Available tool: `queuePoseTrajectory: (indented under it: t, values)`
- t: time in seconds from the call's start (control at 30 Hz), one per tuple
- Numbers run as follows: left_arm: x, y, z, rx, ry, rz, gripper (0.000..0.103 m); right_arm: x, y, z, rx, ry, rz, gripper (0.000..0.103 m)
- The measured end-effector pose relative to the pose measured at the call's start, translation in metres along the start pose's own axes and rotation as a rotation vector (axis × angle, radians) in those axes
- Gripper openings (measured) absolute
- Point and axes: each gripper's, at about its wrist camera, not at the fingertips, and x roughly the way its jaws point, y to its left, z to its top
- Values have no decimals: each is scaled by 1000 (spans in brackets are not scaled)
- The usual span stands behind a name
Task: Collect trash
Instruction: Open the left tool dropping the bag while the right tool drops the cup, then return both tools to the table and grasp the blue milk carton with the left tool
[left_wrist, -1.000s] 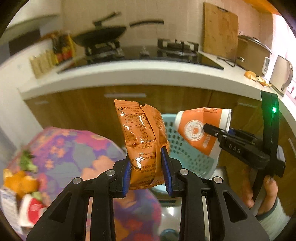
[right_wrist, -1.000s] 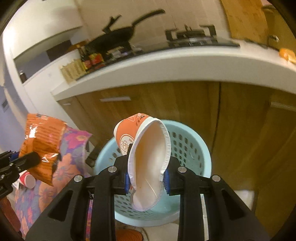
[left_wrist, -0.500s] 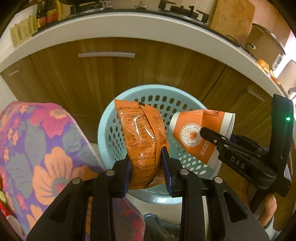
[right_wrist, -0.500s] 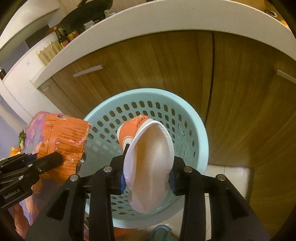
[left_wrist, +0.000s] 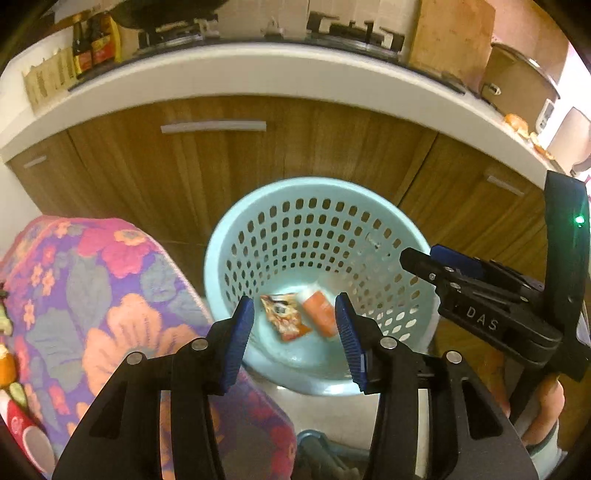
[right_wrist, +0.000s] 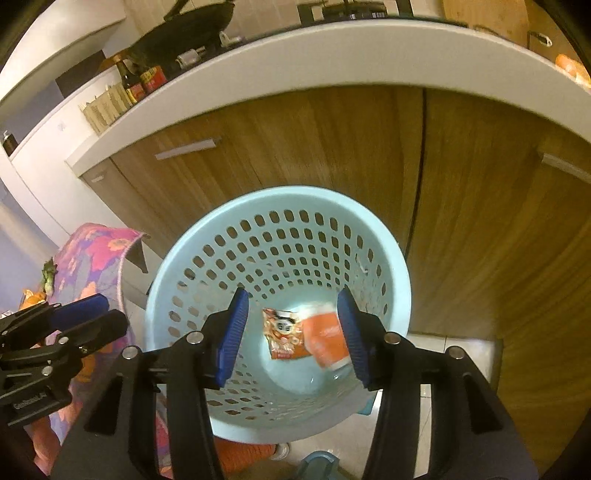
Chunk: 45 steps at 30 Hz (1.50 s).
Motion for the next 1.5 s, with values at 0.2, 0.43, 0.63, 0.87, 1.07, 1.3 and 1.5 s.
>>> queuePoseTrajectory:
  t: [0.2,0.43,0.63,0.87,1.07,1.3,1.5]
  values:
    - [-49,13,-9,-21,-109,15,45,-30,31,2,-65,-75,34,47]
    - [-122,37,-31,-69,-262,57,50,-67,93,-3,-195,-160,125,47]
    - [-187,79,-63,-157,-365,141,54,-85,167,-23,-337,-193,223,47]
    - [-241,147,-114,-289,-426,256,58,-80,248,-54,-462,-187,340,47]
    - [-270,205,-191,-418,-462,392,71,-64,302,-88,-565,-161,415,47]
    - [-269,281,-236,-579,-409,382,71,-47,355,-116,-679,-142,426,47]
    - [-240,316,-234,-625,-350,315,71,-38,386,-131,-759,-139,431,47]
